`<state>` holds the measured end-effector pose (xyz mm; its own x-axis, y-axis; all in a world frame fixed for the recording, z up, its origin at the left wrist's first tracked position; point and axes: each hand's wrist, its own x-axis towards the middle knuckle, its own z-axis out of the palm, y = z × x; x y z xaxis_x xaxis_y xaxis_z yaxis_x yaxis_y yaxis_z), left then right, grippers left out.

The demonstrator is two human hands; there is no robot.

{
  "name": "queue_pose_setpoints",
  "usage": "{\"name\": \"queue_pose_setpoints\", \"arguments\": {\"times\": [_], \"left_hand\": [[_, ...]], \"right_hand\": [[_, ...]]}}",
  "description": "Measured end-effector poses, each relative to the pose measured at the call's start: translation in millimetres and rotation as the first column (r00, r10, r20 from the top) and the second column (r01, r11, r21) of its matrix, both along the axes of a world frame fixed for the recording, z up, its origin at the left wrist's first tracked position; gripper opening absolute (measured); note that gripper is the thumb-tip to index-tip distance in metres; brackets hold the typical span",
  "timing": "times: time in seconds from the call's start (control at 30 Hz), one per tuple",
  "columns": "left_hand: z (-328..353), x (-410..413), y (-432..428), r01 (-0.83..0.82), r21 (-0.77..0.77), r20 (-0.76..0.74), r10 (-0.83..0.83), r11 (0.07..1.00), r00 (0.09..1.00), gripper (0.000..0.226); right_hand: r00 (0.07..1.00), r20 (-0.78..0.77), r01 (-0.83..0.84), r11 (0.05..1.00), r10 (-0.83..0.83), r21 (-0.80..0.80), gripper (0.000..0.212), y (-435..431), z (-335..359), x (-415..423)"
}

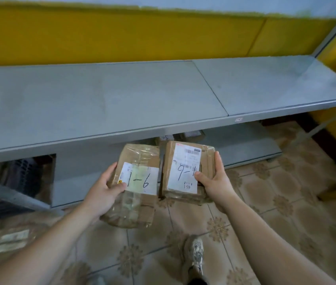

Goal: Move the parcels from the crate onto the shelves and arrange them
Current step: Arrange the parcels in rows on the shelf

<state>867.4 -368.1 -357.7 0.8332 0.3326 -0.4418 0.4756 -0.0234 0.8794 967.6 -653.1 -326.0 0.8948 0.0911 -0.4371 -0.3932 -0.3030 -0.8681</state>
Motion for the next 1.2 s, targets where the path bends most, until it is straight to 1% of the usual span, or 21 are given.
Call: {"name": "queue_pose_setpoints", "arguments": {"times": [0.1, 0.2, 0.33, 0.47, 0.6, 0.7, 0.77, 0.83, 0.87, 0.9, 0.97, 1.0, 1.03, 1.07, 1.1, 1.13, 1.17, 1.2], "left_hand": [[-40.6, 27.8, -26.2, -0.114, 0.014, -0.04, 0.115, 0.993, 0.993, 0.068], [-85.4, 60.9, -46.3, -0.177, 0.004, -0.072, 0.177, 0.984, 0.982, 0.062], [-158.6, 104.9, -59.4, -0.232, 0.056, -0.061, 0.235, 0.971, 0.97, 0.054], [-257.2, 142.3, -53.3, -0.239, 0.122, -0.057, 0.247, 0.963, 0.967, 0.056], [-361.9, 172.5, -42.0, -0.295, 0.125, -0.02, 0.3, 0.947, 0.954, 0.053], [-433.5, 193.2, -29.7, -0.318, 0.093, 0.028, 0.316, 0.944, 0.948, 0.048], [-477.5, 204.4, -23.6, -0.327, 0.069, 0.083, 0.321, 0.943, 0.943, 0.051], [-492.2, 215.7, -15.5, -0.344, 0.062, 0.085, 0.339, 0.937, 0.937, 0.058], [-503.8, 219.5, -11.7, -0.357, 0.051, 0.098, 0.351, 0.933, 0.931, 0.058], [-513.2, 225.1, -6.5, -0.346, 0.044, 0.114, 0.34, 0.937, 0.934, 0.057], [-526.3, 238.2, 5.1, -0.327, 0.05, 0.116, 0.319, 0.944, 0.94, 0.058], [-528.1, 242.7, 7.3, -0.325, 0.054, 0.118, 0.317, 0.944, 0.941, 0.057], [-529.4, 246.2, 10.1, -0.317, 0.079, 0.115, 0.307, 0.945, 0.945, 0.055], [-527.8, 249.0, 9.8, -0.288, 0.125, 0.112, 0.275, 0.95, 0.955, 0.051], [-527.0, 251.9, 10.7, -0.251, 0.192, 0.095, 0.236, 0.949, 0.967, 0.046], [-524.8, 254.3, 10.6, -0.22, 0.262, 0.082, 0.206, 0.94, 0.975, 0.041], [-524.4, 255.3, 12.4, -0.189, 0.366, 0.064, 0.178, 0.911, 0.982, 0.042], [-525.5, 257.0, 14.8, -0.15, 0.492, 0.046, 0.147, 0.858, 0.988, 0.052]], "right_hand": [[0.995, -0.046, -0.084, 0.996, 0.085, 0.015, 0.089, -19.3, -37.6, 52.1], [0.989, -0.076, -0.124, 0.992, 0.124, -0.004, 0.094, -31.0, -90.5, 102.1], [0.983, -0.102, -0.154, 0.988, 0.155, 0.02, 0.095, -31.8, -175.5, 156.4], [0.982, -0.072, -0.167, 0.983, 0.173, 0.079, 0.086, -20.9, -277.0, 197.1], [0.983, -0.005, -0.185, 0.982, 0.186, 0.04, 0.073, -3.8, -377.5, 227.3], [0.983, 0.032, -0.183, 0.983, 0.182, 0.031, 0.081, 4.0, -443.4, 248.3], [0.979, 0.051, -0.199, 0.98, 0.198, 0.029, 0.082, 11.9, -484.0, 258.4], [0.985, 0.054, -0.168, 0.986, 0.167, 0.009, 0.089, 20.7, -501.6, 270.0], [0.986, 0.066, -0.155, 0.988, 0.155, 0.008, 0.094, 25.2, -514.5, 273.5], [0.987, 0.061, -0.147, 0.989, 0.146, 0.013, 0.095, 29.0, -523.3, 277.9], [0.994, 0.025, -0.111, 0.991, 0.109, 0.072, 0.094, 34.6, -536.7, 286.5], [0.994, 0.02, -0.107, 0.992, 0.106, 0.071, 0.093, 35.3, -539.4, 289.1], [0.992, 0.045, -0.116, 0.993, 0.115, 0.015, 0.093, 34.1, -540.2, 291.9], [0.983, 0.11, -0.137, 0.987, 0.145, -0.081, 0.093, 30.3, -538.1, 292.5], [0.959, 0.191, -0.169, 0.964, 0.209, -0.205, 0.093, 24.0, -535.5, 294.3], [0.909, 0.28, -0.214, 0.922, 0.309, -0.323, 0.092, 16.7, -530.6, 295.4], [0.825, 0.354, -0.273, 0.859, 0.44, -0.433, 0.089, 9.8, -525.0, 296.7], [0.708, 0.393, -0.342, 0.771, 0.587, -0.537, 0.086, 5.2, -517.6, 296.9]]}}
